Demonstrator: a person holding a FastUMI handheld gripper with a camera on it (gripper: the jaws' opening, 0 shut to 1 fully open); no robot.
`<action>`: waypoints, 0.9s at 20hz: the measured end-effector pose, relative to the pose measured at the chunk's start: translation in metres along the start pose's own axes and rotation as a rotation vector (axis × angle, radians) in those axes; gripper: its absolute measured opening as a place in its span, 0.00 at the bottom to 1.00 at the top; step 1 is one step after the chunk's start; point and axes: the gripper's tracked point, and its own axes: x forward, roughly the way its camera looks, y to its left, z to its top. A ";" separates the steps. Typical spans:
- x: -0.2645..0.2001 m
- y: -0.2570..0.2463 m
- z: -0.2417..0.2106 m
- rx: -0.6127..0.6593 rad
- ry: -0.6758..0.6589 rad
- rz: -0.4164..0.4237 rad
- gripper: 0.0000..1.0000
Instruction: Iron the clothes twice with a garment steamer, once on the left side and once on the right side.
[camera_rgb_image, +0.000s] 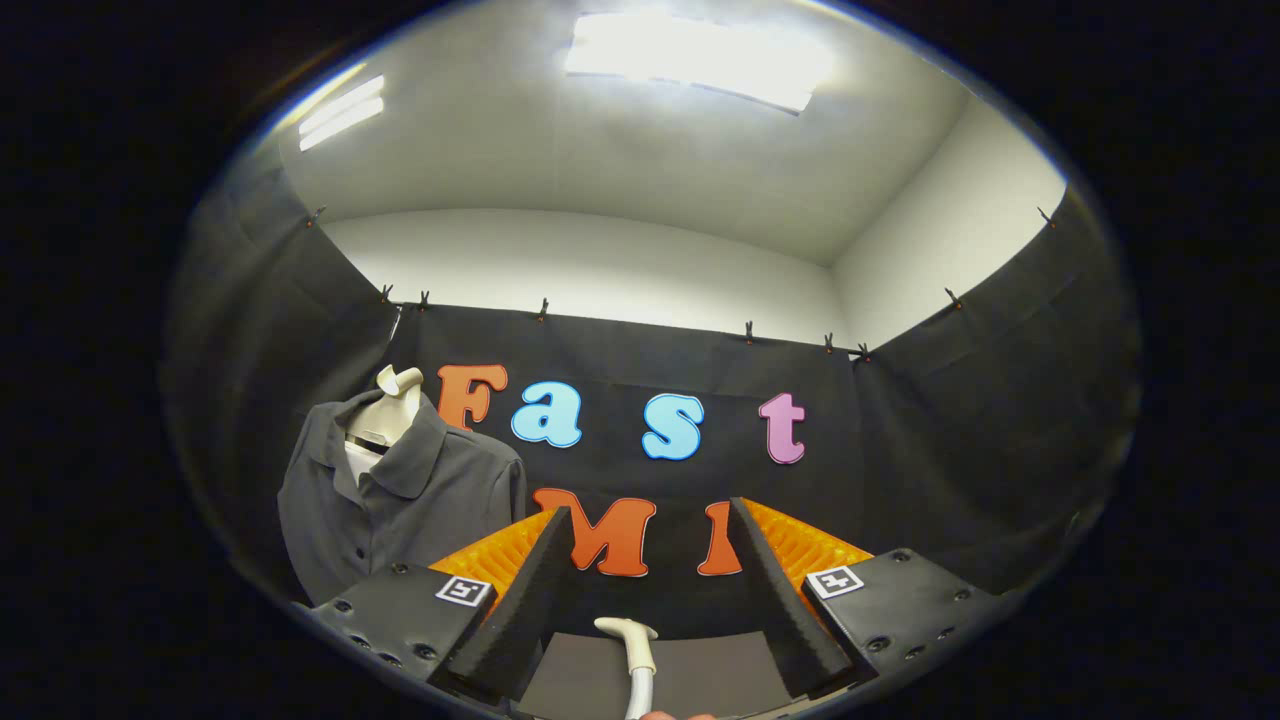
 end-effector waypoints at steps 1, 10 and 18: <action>0.021 0.007 -0.005 -0.008 0.012 0.014 0.98; 0.143 0.008 -0.181 0.051 0.428 0.098 0.98; 0.181 0.011 -0.313 0.019 0.757 0.153 0.98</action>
